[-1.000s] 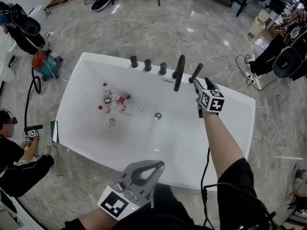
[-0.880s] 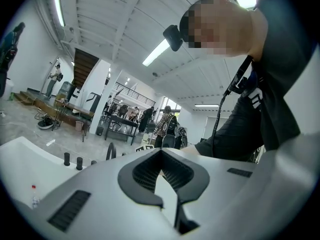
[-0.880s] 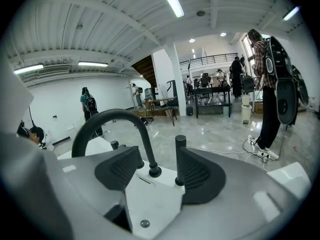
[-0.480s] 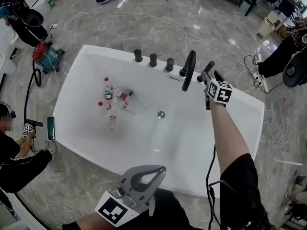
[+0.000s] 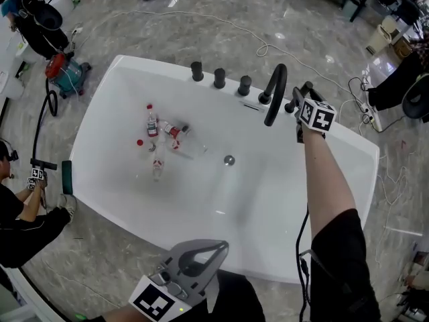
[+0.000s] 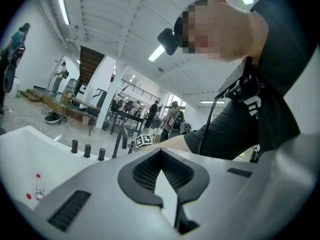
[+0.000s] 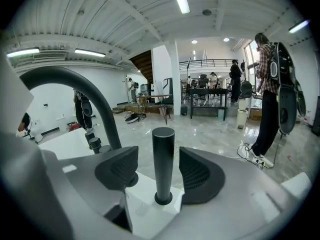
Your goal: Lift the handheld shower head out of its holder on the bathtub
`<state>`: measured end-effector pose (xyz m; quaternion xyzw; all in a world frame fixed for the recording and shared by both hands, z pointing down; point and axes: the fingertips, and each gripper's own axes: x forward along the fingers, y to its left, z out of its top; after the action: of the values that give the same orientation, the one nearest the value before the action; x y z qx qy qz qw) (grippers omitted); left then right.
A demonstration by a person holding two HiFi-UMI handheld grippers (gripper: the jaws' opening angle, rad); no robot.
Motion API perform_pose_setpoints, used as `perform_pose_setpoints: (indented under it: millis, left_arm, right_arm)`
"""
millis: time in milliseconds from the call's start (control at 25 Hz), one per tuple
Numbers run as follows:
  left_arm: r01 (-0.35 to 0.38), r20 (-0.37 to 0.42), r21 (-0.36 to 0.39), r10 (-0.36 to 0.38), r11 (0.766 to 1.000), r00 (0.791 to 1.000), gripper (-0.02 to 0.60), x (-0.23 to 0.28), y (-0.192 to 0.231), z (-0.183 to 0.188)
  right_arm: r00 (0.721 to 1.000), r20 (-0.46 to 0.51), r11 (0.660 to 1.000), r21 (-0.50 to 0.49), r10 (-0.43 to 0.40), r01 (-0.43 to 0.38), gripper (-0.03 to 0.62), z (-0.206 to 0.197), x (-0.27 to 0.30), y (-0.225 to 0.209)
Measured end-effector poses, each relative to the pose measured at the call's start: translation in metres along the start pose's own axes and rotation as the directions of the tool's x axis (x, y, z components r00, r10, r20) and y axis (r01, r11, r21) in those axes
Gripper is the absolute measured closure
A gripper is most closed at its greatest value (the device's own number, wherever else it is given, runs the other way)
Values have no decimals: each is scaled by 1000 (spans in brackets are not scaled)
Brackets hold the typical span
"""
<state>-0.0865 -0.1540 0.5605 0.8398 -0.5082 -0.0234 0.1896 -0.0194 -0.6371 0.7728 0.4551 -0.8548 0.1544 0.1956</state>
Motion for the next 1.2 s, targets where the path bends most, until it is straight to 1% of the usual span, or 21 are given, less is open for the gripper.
perform_pose_setpoints:
  millis: [120, 160, 240, 320, 480, 640, 760, 920, 1200]
  left_arm:
    - [-1, -4, 0, 1, 1000, 1000, 581, -2, 1, -3]
    - [-2, -5, -1, 2, 1000, 1000, 581, -2, 1, -4]
    - [-4, -8, -1, 4, 1000, 1000, 581, -3, 1, -6]
    - [-7, -11, -2, 7, 1000, 1000, 581, -5, 2, -8]
    - [-12, -16, -3, 12, 1000, 1000, 581, -7, 3, -12]
    - [-7, -10, 1, 7, 1000, 1000, 581, -8, 0, -11]
    - [13, 5, 3, -13, 1000, 1000, 581, -9, -10, -3]
    - [38, 3, -2, -38, 999, 999, 581, -16, -28, 10]
    - [63, 14, 12, -64, 998, 998, 581, -30, -54, 38]
  right_arm:
    - [1000, -5, 999, 22, -31, 31, 366, -3, 8, -6]
    - [999, -3, 999, 25, -38, 38, 377, -4, 10, -7]
    - [999, 5, 999, 14, -52, 52, 432, -4, 13, -9]
    - [998, 6, 998, -4, -61, 61, 461, -4, 13, -9]
    - [998, -1, 998, -14, -67, 67, 461, -5, 6, -9]
    - [998, 43, 998, -15, -54, 55, 461, 7, -13, -7]
    - [997, 64, 999, -22, -42, 44, 461, 18, -34, -3]
    - [997, 74, 999, -29, -34, 36, 461, 26, -68, 3]
    - [994, 108, 999, 3, -34, 34, 461, 43, -125, 9]
